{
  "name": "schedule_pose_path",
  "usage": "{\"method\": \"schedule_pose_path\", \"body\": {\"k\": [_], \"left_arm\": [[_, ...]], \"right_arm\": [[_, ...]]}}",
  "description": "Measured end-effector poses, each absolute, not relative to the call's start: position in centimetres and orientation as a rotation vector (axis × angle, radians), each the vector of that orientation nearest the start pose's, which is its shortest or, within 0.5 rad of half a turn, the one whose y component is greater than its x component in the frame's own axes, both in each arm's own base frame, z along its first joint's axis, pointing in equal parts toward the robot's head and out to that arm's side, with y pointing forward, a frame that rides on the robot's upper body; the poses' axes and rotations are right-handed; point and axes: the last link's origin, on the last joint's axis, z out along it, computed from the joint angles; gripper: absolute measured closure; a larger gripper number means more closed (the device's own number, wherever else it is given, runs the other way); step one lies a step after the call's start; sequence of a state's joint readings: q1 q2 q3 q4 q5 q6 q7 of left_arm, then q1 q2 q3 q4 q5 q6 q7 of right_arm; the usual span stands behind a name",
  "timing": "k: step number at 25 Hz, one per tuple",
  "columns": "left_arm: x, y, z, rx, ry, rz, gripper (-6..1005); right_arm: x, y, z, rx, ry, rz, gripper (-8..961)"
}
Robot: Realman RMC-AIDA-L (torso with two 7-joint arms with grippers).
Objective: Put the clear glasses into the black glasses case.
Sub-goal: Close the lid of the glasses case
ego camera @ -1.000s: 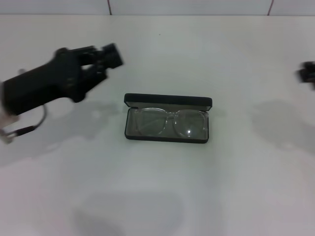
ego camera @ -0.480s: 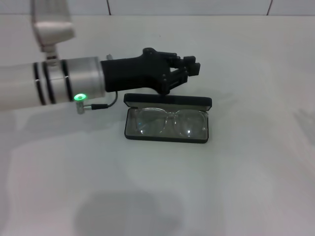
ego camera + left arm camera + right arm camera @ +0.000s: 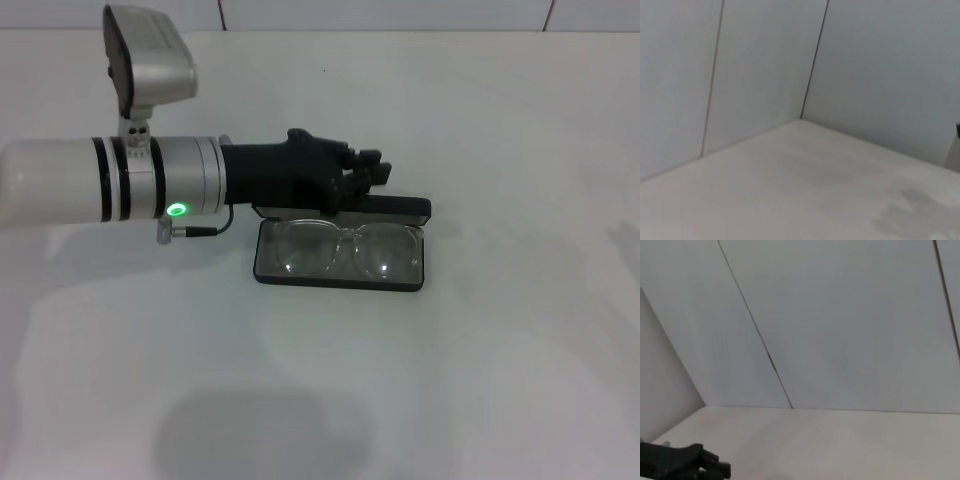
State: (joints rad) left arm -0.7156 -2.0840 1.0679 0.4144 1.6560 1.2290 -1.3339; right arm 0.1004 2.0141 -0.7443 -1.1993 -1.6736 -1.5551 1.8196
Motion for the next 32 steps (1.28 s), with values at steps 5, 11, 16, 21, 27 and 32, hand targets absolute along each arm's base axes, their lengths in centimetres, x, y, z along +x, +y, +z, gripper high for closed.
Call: {"method": "schedule_pose_path", "body": {"k": [5, 11, 16, 21, 27, 32], "left_arm": [[-20.8, 36.9, -6.9, -2.765, -0.602, -0.673, 814], [-21.3, 36.7, -6.8, -2.754, -0.621, -0.669, 813], [-21.4, 36.8, -6.7, -2.750, -0.616, -0.667, 805], [-21.6, 36.9, -6.5, -2.747, -0.618, -0.658, 792], [-22.0, 36.7, -6.7, -2.755, -0.645, -0.622, 775], [-22.1, 36.5, -6.8, -2.767, -0.644, -0.607, 762]], "right_arm": [[30.6, 27.4, 12.7, -2.270, 0.886, 0.764, 837], [30.6, 27.7, 12.2, -2.277, 0.891, 0.779, 837], [30.8, 27.6, 12.0, -2.282, 0.901, 0.786, 837], [31.0, 27.5, 11.7, -2.285, 0.910, 0.791, 837], [31.3, 27.4, 11.3, -2.284, 0.928, 0.802, 837], [31.2, 27.4, 11.1, -2.292, 0.927, 0.818, 837]]}}
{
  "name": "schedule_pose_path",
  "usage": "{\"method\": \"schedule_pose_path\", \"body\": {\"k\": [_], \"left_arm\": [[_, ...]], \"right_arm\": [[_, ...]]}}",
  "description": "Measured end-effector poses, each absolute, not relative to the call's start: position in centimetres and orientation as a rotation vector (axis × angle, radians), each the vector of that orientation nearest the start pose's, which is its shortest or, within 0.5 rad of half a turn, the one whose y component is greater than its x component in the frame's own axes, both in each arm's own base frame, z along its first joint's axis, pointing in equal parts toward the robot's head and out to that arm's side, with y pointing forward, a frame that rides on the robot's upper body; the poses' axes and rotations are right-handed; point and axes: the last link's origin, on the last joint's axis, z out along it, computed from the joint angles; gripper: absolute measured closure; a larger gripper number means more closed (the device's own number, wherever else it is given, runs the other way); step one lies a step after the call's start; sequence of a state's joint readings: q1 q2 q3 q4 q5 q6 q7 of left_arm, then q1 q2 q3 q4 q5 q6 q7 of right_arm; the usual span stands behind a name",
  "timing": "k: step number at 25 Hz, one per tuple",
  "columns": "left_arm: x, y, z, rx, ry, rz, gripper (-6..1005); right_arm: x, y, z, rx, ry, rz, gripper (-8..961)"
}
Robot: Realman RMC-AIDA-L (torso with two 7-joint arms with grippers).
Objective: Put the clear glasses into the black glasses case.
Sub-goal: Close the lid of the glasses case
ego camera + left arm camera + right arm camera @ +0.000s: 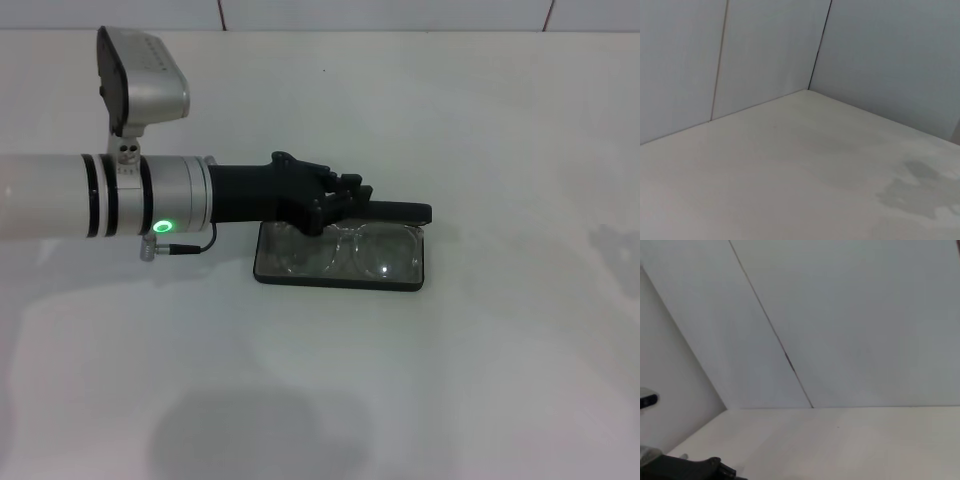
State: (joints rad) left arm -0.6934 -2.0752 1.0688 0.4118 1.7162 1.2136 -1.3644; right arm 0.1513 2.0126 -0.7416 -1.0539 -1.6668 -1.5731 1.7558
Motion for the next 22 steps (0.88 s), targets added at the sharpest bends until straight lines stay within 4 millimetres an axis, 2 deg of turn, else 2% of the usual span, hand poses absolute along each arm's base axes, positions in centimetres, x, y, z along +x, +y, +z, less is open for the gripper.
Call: {"method": "schedule_pose_path", "body": {"k": [10, 22], "left_arm": [[-22.2, 34.9, -7.1, -2.829, -0.641, -0.651, 735], [-23.3, 33.2, -8.2, -2.900, -0.654, -0.575, 703]], "right_arm": [[30.9, 27.3, 11.0, -2.315, 0.923, 0.846, 837], [30.8, 27.3, 10.9, -2.312, 0.925, 0.864, 837]]}}
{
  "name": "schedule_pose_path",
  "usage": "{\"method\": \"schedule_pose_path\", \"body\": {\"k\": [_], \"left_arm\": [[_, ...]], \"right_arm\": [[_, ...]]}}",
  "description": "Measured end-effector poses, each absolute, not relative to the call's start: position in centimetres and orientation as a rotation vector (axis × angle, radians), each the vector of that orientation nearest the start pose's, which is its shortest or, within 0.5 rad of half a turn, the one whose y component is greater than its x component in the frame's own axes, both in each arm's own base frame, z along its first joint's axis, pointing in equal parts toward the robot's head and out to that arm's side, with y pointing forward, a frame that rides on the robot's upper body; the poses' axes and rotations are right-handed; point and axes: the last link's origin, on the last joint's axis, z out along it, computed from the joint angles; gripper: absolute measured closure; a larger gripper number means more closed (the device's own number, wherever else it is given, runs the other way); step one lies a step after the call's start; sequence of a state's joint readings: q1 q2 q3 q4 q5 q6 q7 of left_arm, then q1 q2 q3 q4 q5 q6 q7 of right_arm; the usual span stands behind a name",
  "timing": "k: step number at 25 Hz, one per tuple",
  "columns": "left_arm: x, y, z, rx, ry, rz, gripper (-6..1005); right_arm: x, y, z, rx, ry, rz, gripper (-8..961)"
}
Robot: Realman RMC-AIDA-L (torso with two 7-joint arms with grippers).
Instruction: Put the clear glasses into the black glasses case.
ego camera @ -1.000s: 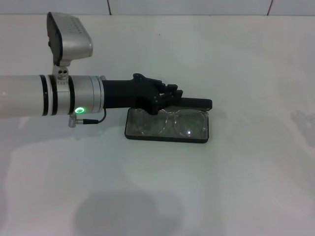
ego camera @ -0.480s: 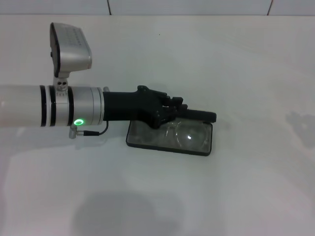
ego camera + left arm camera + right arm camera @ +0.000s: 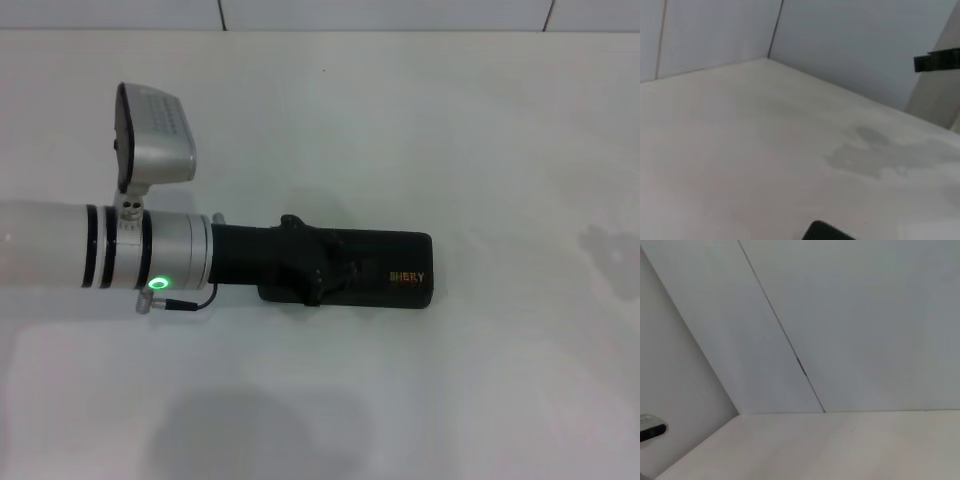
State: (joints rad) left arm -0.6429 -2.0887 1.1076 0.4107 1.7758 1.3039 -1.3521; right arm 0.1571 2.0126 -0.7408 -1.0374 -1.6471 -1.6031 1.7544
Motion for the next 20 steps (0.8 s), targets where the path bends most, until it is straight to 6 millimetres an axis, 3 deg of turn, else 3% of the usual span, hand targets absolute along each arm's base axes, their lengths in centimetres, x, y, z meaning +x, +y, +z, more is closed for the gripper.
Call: {"method": "schedule_pose_path", "body": {"k": [4, 8, 13, 15, 17, 20], "left_arm": [[-23.1, 32.8, -8.4, -2.932, -0.628, -0.572, 692], [-22.3, 31.8, -7.5, -2.971, -0.538, -0.707, 682], [-21.0, 30.0, -3.0, -2.914, -0.465, -1.036, 668], [-20.8, 28.4, -1.2, -2.915, -0.329, -1.139, 663], [-20.6, 26.6, 0.7, -2.916, -0.173, -1.242, 657], [-20.8, 26.2, 2.0, -2.911, -0.215, -1.289, 624]], "right_arm": [[30.8, 27.3, 10.9, -2.313, 0.924, 0.864, 837], [30.6, 27.2, 10.7, -2.338, 0.898, 0.863, 837], [29.5, 25.9, 9.6, -2.491, 0.686, 0.925, 837], [29.0, 25.4, 9.1, -2.526, 0.592, 0.997, 837], [28.5, 25.4, 8.3, -2.543, 0.552, 1.074, 784], [27.3, 25.6, 6.2, -2.617, 0.513, 1.168, 704]]}}
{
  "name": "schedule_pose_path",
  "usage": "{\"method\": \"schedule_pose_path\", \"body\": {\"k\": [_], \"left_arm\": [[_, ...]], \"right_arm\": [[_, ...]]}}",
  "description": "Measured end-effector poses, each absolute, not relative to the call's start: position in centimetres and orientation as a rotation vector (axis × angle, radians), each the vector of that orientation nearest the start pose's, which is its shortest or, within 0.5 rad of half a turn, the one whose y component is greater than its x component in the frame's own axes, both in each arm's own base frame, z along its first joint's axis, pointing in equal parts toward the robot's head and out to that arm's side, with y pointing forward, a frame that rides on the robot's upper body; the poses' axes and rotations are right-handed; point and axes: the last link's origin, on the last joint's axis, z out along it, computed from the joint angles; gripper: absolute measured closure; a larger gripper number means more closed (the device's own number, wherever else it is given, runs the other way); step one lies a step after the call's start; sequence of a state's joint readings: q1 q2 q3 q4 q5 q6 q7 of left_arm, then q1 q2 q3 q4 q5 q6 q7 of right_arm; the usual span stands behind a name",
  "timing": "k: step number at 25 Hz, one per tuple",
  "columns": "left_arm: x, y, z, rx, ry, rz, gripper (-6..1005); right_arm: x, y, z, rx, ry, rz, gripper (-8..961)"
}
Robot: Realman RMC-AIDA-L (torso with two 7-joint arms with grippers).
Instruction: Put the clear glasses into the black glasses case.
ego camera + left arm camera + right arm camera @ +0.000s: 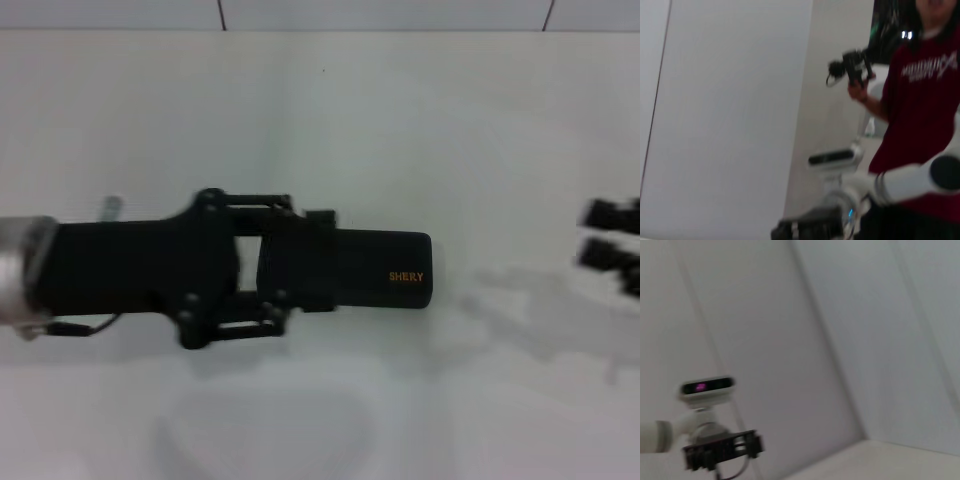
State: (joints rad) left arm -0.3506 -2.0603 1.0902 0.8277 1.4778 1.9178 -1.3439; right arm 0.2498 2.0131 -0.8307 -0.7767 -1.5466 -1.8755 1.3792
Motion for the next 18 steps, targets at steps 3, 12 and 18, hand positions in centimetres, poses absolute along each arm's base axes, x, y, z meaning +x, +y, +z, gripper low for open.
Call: {"method": "schedule_pose_path", "body": {"k": [3, 12, 18], "left_arm": [[-21.5, 25.6, 3.3, -2.900, -0.283, -1.338, 539], [-23.3, 24.7, 4.2, -2.893, -0.327, -1.291, 208], [-24.1, 24.4, 4.4, -2.905, -0.347, -1.240, 187]], "right_arm": [[25.4, 26.3, 3.6, -2.732, 0.459, 1.238, 629], [21.3, 27.6, 0.7, -2.886, 0.330, 1.345, 339], [20.2, 27.9, 0.0, -2.926, 0.307, 1.360, 126]]}}
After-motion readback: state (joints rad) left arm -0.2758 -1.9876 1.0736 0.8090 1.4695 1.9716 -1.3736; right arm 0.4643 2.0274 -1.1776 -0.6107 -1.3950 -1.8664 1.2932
